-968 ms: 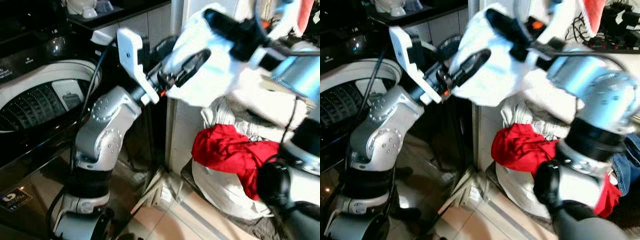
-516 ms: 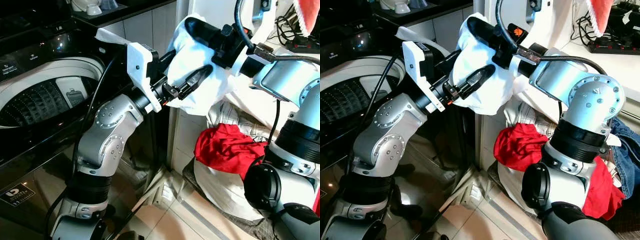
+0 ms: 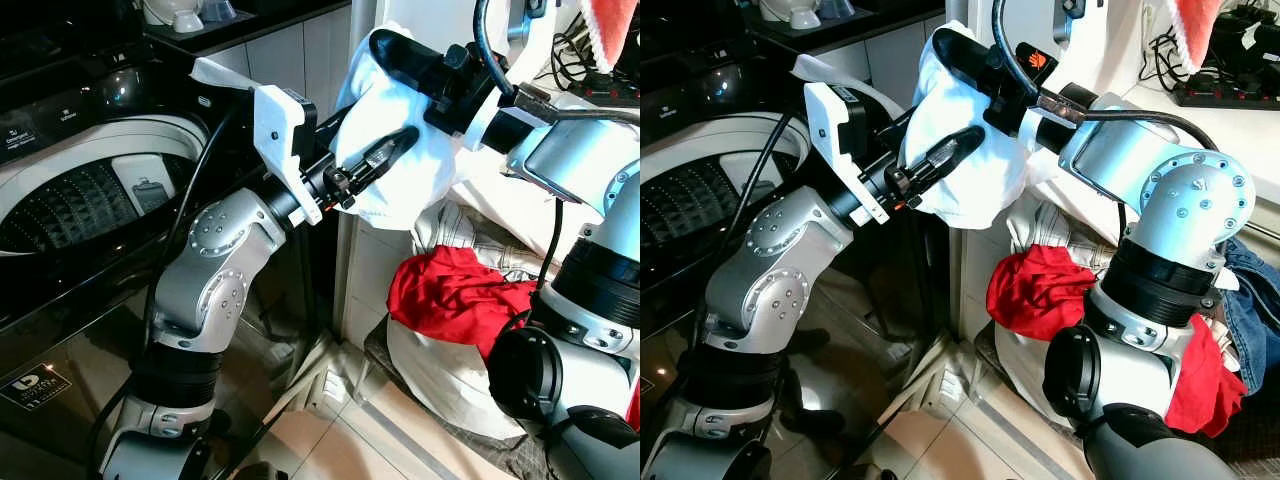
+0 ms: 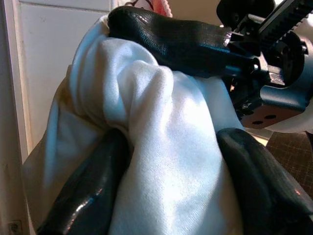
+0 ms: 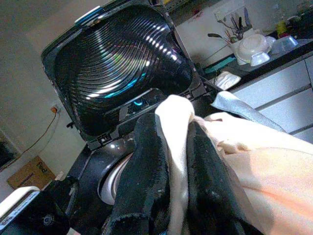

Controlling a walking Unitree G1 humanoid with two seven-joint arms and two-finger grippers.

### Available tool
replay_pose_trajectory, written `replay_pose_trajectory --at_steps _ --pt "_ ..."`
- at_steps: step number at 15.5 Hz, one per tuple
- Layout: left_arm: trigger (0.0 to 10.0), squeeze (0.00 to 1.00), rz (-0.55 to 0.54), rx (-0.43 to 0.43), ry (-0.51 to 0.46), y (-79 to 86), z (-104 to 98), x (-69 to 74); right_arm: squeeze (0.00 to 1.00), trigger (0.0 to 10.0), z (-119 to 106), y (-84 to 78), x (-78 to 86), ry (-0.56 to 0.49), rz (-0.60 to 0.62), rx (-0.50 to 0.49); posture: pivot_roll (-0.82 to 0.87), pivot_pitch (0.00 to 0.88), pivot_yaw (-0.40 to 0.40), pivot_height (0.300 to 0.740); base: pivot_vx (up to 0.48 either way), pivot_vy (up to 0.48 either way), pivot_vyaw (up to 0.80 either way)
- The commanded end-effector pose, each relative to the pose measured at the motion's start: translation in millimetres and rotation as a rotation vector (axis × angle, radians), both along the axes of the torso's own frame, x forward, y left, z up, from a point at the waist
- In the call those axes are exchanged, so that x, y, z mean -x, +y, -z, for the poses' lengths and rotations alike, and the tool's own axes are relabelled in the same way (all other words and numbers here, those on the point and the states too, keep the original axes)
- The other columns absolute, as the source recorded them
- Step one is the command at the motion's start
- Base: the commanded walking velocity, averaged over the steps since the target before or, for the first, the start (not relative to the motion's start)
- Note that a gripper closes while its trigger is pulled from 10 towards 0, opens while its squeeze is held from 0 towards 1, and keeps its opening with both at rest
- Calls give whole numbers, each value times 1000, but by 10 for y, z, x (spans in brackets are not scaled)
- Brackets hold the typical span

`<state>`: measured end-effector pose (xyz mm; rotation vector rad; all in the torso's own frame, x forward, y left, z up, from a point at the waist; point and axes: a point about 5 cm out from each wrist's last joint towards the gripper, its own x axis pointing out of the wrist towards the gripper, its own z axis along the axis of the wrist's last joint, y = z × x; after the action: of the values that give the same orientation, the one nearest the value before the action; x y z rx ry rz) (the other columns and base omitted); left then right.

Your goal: Clothes washing

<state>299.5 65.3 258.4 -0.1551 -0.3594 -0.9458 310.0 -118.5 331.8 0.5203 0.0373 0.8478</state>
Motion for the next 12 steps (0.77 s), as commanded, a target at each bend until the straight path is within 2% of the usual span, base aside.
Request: replay_pose_trajectory --at_steps 1,12 --pt "0 0 4 -28 3 -6 34 -13 0 0 -97 15 61 -46 -22 -6 4 0 26 740 0 0 0" --pt "0 0 -4 -16 -2 11 24 -46 0 0 -66 19 51 -32 -23 -1 -1 0 6 740 0 0 0"
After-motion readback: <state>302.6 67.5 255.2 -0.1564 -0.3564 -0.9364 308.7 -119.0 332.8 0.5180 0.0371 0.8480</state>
